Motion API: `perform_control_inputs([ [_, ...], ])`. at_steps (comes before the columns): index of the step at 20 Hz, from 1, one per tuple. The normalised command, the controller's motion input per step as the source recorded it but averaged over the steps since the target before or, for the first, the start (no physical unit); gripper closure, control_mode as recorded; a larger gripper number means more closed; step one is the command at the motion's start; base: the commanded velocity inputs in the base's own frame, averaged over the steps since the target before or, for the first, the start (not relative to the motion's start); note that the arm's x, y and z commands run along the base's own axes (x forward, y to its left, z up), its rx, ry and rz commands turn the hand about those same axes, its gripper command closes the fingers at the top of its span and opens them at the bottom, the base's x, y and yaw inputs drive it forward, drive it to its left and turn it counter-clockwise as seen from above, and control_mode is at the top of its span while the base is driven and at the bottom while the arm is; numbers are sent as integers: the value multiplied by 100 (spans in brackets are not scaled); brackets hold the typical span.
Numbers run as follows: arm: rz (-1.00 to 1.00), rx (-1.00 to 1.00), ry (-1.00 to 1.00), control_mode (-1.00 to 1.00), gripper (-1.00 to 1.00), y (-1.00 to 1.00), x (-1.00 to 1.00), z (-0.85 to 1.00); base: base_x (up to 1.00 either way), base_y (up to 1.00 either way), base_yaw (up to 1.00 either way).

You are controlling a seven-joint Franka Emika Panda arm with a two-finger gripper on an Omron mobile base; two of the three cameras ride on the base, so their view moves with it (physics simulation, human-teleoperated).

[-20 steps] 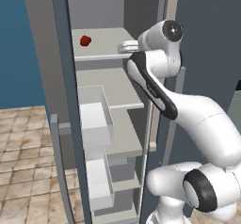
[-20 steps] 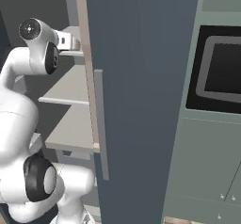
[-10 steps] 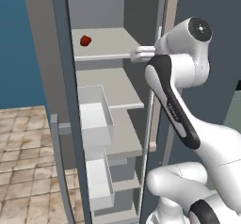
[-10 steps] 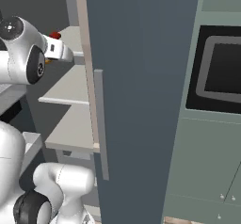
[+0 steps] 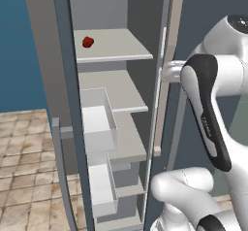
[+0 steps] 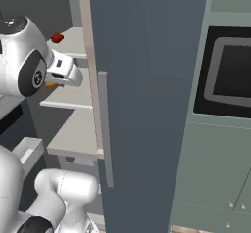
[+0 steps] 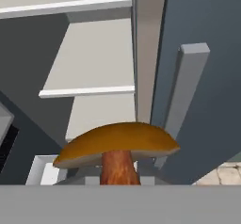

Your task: Take the bell pepper and mushroom out of the freezer and place them in the tupperware container on the counter. Then put the tupperware containing the vegetables back in the freezer.

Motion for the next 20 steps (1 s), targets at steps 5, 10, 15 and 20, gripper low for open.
perform_control_inputs([
  [5, 0, 0, 12, -100, 100, -38, -9, -56, 0, 0, 0],
  [10, 0, 0, 3, -100, 100, -30, 0, -62, 0, 0, 0],
  [15, 0, 0, 1, -100, 100, -3, -9, -42, 0, 0, 0],
  [20, 0, 0, 0, 100, 100, 0, -22, -7, -50, 0, 0],
])
